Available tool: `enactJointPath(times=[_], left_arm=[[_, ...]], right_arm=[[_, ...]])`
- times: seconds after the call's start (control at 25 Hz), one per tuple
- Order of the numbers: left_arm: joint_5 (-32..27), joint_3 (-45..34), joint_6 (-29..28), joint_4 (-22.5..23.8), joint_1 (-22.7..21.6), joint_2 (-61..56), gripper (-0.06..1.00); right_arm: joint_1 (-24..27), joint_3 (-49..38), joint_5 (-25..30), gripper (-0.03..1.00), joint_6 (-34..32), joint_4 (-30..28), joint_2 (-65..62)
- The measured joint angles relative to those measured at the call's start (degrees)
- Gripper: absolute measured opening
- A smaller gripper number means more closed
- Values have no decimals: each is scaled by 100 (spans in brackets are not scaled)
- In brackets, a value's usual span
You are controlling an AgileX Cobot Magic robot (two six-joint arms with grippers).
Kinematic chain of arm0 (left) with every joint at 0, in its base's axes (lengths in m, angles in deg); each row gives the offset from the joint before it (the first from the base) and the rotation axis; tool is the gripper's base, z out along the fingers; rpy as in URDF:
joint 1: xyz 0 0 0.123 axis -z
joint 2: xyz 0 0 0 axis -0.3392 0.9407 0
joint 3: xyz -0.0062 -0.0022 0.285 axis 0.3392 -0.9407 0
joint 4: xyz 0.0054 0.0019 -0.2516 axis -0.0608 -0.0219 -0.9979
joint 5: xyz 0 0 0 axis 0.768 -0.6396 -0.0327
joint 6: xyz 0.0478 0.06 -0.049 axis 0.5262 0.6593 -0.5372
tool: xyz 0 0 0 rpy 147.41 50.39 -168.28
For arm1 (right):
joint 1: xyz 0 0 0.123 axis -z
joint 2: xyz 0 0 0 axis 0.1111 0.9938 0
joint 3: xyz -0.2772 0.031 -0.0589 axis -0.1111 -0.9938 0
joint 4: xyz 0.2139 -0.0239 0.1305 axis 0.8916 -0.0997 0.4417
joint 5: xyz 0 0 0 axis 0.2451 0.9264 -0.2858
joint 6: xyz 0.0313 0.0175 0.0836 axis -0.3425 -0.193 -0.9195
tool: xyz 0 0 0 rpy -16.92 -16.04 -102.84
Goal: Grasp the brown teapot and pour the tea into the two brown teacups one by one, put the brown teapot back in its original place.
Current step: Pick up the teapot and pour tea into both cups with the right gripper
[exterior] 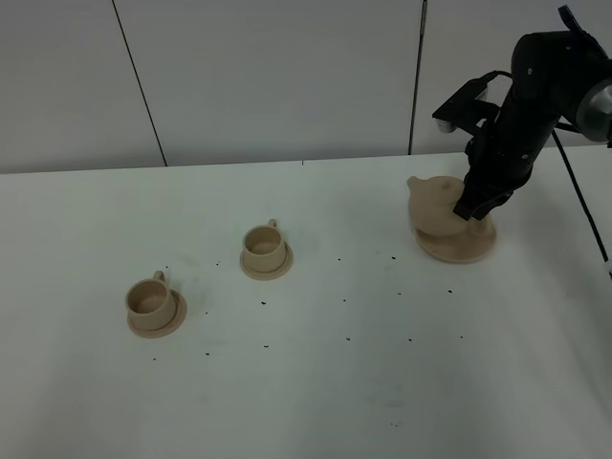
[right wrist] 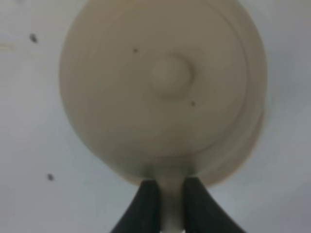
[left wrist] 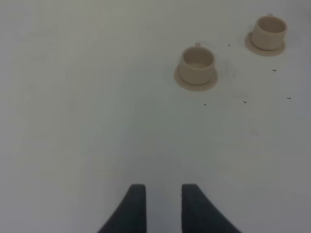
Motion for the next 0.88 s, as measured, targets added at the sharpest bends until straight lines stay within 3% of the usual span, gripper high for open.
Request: enactJointPath(times=[0.32,0.88], left_arm=[[0,0,0,0,0,0,25],[0,0,0,0,0,0,25]], right_arm=[[-537,0,0,10,-5,2,-440],[-1961,0,7,10,-69,-163,-460]])
